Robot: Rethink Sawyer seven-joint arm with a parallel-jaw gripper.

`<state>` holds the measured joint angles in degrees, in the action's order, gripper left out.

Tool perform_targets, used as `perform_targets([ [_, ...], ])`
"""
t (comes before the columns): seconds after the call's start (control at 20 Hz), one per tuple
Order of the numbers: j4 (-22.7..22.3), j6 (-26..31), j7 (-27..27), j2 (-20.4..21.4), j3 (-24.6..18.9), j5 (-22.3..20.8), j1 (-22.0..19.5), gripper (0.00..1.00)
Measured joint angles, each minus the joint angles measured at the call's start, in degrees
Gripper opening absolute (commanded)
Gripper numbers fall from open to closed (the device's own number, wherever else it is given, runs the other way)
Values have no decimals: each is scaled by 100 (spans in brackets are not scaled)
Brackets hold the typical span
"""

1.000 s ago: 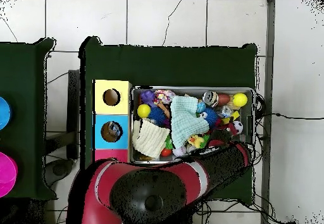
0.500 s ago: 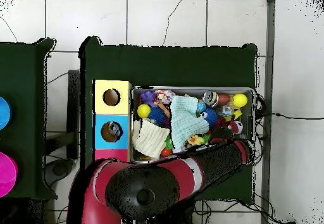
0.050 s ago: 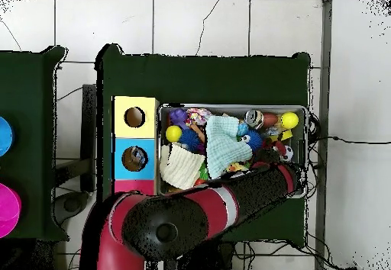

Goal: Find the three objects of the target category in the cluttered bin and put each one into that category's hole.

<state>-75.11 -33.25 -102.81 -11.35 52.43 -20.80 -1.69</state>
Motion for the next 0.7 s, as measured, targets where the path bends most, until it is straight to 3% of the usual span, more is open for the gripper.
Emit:
perform_targets([
  [0.25, 16, -30, 0, -107, 76, 324, 48, 100],
  [0.45, 13, 1, 0, -77, 58, 257, 47, 100],
  [0.6, 17, 316, 0, 208, -223, -233, -38, 100],
  [0.65, 17, 723, 0, 529, -570, -688, -157, 100],
  [0.7, 13, 880, 0, 648, -704, -834, -208, 100],
])
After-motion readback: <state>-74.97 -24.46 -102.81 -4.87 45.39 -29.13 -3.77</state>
